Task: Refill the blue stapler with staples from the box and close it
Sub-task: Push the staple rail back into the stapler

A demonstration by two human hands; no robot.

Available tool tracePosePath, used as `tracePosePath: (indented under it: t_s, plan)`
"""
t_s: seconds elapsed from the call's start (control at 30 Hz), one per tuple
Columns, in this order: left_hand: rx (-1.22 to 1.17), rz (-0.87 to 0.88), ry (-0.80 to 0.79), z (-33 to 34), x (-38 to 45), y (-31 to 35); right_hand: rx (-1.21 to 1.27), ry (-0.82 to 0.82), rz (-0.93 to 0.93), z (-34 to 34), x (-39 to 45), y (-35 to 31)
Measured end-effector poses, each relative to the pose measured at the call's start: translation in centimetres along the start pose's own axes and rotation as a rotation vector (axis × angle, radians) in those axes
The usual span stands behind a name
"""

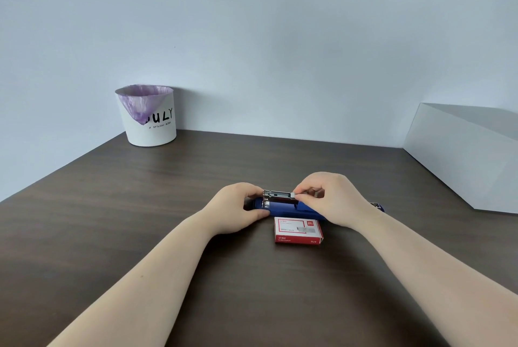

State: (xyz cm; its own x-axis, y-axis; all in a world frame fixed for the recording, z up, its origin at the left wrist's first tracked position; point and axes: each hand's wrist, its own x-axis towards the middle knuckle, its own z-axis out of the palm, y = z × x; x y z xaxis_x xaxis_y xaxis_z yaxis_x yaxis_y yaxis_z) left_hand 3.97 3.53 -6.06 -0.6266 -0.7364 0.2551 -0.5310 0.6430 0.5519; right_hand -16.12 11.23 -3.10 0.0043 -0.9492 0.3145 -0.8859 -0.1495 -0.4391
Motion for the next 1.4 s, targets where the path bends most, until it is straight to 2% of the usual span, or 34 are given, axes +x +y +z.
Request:
tracePosePath:
  t_s: [0.6, 0.87, 1.23, 1.4]
  plan:
    - [0.015, 0.001, -0.004, 0.0, 0.1, 0.1, 0.033, 0.003, -0.002, -0.5, -0.2, 0.7]
    - [0.012, -0.001, 0.002, 0.1, 0.1, 0.0, -0.041, -0.15, -0.04, -0.9, 0.8, 0.3]
    - [0.014, 0.0, 0.004, 0.1, 0.1, 0.0, 0.022, 0.11, -0.021, -0.1, 0.5, 0.2]
    - [0.027, 0.0, 0.005, 0.1, 0.1, 0.0, -0.085, -0.04, -0.082, 0.3, 0.0, 0.5]
